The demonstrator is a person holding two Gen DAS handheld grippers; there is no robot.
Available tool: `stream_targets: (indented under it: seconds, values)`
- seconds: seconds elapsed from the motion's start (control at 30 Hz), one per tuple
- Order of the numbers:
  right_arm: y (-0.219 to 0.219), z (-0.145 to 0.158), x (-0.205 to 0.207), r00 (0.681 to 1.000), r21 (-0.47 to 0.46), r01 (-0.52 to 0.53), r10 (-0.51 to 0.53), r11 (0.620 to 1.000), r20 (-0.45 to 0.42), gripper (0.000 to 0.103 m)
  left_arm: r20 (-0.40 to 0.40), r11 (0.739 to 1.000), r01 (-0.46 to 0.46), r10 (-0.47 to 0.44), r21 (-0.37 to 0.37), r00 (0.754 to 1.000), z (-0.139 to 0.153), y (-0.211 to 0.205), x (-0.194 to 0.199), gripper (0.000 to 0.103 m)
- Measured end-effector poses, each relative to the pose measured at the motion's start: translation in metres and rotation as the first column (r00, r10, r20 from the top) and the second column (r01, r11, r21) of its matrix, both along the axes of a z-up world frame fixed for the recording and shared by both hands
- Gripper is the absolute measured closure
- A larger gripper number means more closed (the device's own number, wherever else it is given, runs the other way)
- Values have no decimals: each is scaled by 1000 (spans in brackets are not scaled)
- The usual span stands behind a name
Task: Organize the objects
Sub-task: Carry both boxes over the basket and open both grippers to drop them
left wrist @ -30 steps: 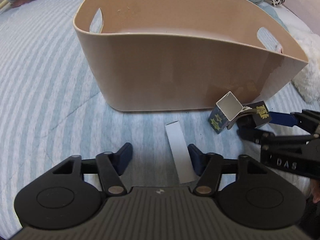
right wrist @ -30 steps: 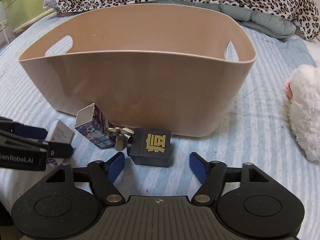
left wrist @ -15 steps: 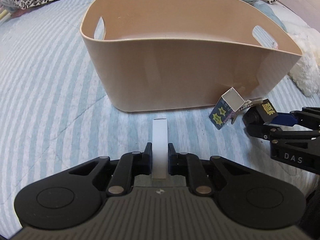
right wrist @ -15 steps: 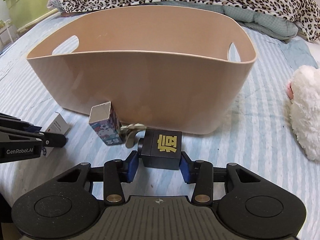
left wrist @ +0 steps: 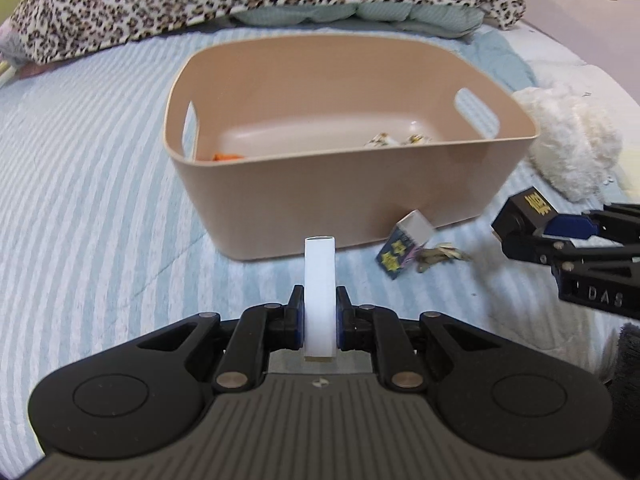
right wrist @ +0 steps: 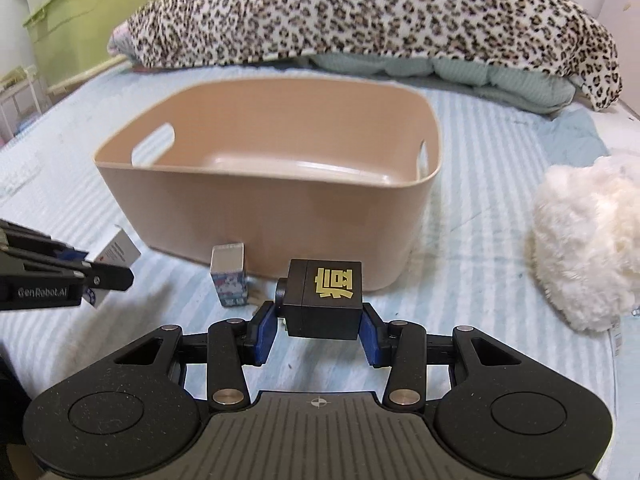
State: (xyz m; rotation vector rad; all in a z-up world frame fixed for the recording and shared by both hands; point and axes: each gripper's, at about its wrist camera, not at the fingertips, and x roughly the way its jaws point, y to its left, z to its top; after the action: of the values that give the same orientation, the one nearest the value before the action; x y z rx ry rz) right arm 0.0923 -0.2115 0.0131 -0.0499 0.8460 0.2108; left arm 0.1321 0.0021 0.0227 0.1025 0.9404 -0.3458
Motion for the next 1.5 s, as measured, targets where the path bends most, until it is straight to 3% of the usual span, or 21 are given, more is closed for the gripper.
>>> stream_targets:
  seconds: [0.17,0.4,0.7,0.87,1.03,1.2,1.4,1.43,1.5]
  values:
    - [-12,17,-2,998,50,20,-23,999,50,62,88,999,30,-32,19,996,20,-7,-11,88]
    - [-22,36,3,993,102,39,-50,994,109,62,183,999,26,-22,-19,983,50,-11,-16,88]
    - [-17,53,30,975,137,75,-102,988,196,62,271,996,-46,65,-74,960,64,-17,20,88]
    - [-7,49,49,972,128,87,-112,988,206,62,311,994,-103,111,-42,944,52,-22,47,88]
    - [3,39,65,977,97,89,-106,991,187,62,291,989,-148,136,19,947,26,-22,69,88]
    - [18,23,78,986,35,73,-77,997,146,62,217,983,-173,157,56,963,0,-19,85,88]
    - [29,12,79,992,-7,48,-47,999,120,62,187,984,-162,145,78,972,-6,-20,86,87]
    - [27,13,78,991,-1,51,-50,999,124,62,189,984,-164,148,70,971,-4,-20,85,85]
    - [23,16,75,990,14,57,-58,998,128,53,200,986,-158,143,60,969,2,-19,82,63]
